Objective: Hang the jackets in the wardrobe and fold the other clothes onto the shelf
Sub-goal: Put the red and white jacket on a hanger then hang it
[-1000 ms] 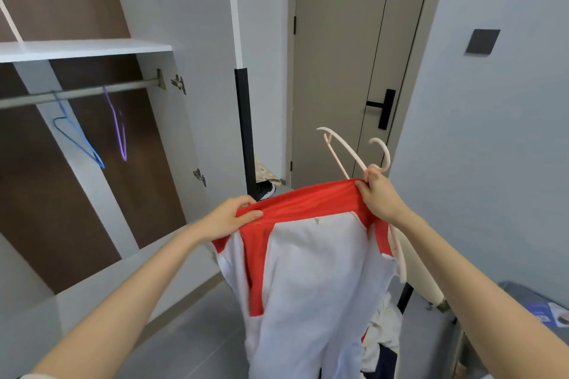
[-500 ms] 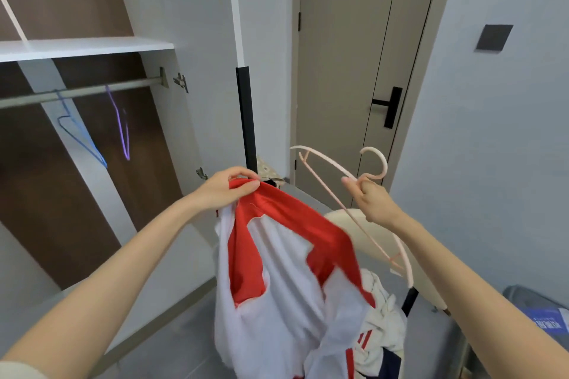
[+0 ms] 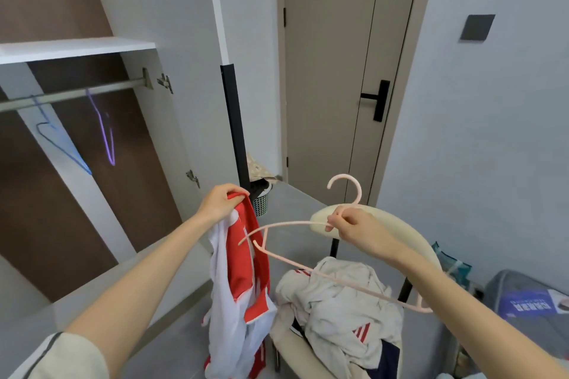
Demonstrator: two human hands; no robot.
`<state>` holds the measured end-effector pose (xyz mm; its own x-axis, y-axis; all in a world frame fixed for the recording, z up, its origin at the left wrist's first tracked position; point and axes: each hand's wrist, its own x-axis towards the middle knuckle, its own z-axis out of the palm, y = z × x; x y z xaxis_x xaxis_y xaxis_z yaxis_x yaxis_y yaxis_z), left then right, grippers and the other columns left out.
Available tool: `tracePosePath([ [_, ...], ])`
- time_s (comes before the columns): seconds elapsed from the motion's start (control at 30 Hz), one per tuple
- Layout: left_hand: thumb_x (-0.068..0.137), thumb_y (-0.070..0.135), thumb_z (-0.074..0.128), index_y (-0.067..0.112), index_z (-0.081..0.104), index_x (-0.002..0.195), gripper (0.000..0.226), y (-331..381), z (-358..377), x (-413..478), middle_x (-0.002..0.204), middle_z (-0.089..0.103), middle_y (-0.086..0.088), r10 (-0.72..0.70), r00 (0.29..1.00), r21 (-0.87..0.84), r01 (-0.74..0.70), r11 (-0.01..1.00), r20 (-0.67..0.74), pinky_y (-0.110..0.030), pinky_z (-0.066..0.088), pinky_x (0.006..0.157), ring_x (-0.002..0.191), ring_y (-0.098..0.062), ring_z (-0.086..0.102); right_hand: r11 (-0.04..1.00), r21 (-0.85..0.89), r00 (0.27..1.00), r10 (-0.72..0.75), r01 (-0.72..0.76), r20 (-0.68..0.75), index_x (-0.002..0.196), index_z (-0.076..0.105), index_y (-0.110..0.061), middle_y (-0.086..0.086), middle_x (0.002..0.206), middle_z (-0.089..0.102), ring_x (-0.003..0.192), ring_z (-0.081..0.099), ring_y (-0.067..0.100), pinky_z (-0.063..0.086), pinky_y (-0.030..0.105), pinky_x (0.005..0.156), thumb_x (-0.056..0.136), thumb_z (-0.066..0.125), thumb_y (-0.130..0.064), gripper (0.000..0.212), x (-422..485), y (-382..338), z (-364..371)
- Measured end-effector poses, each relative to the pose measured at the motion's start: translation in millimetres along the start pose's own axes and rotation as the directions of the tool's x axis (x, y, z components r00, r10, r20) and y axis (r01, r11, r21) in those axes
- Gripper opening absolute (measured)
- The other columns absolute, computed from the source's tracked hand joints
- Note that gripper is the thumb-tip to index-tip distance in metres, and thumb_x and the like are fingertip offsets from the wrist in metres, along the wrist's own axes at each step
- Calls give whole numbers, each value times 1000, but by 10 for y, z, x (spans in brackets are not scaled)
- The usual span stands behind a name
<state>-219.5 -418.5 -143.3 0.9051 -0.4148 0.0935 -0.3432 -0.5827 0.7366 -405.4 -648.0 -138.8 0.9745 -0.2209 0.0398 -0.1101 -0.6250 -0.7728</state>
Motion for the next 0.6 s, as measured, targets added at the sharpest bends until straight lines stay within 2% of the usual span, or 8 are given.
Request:
tracePosePath([
  [0.1,95,6,57,8,71,106,18,144,22,-21,112,67,-4,30,999,-51,-29,998,28,-18,42,85,103,-15,59,998,-59,1000,4,-4,-2,72,61,-16,-12,62,48,57,44,2,35,14,59,101,46,-21,34,48,45,179],
  [0.17,94,6,58,8,71,107,19,295,0,-42,112,67,-3,58,998,-85,-57,995,16,-19,45,90,107,-15,59,996,-92,1000,5,-6,-10,74,61,-17,-11,61,48,59,46,4,33,21,60,101,46,-22,31,119,83,298],
  [0.27,93,0,58,3,70,108,20,596,-102,-106,110,67,-3,126,991,-239,-134,962,-49,-3,44,80,96,-5,61,995,-97,1000,-7,5,-28,71,57,-19,-11,65,49,67,48,15,31,27,64,101,45,-21,32,261,62,473],
  [0.33,93,0,57,7,70,106,20,793,-195,-185,104,69,4,132,989,-409,-145,901,-60,-3,46,74,84,5,64,997,-69,997,-40,36,-60,70,57,-15,-9,66,50,67,48,15,32,28,66,101,46,-21,33,358,-17,575],
  [0.4,95,2,55,17,71,102,23,914,-282,-273,96,71,12,141,990,-526,-132,840,-22,-7,49,73,82,6,66,995,67,986,-60,72,-156,67,58,-8,-5,65,51,63,46,11,35,31,67,100,47,-23,38,450,-132,605],
  [0.43,95,3,54,20,70,102,25,946,-314,-323,95,72,15,162,987,-540,-131,831,11,-9,50,74,84,4,66,981,169,974,-61,99,-216,64,58,-10,-8,62,50,59,45,8,36,30,65,100,48,-24,40,494,-200,583],
  [0.5,96,3,53,22,68,108,27,957,-338,-422,98,71,20,222,972,-488,-154,859,83,-8,48,79,93,7,64,910,381,949,-39,162,-312,57,58,-23,-14,53,47,51,41,1,33,18,55,100,50,-23,43,564,-336,498],
  [0.6,97,5,54,17,61,120,28,930,-315,-527,113,63,20,291,948,-457,-205,866,128,-5,42,84,104,14,57,781,587,944,-10,213,-329,65,65,-22,-17,47,41,42,35,0,27,10,42,101,48,-25,40,613,-499,391],
])
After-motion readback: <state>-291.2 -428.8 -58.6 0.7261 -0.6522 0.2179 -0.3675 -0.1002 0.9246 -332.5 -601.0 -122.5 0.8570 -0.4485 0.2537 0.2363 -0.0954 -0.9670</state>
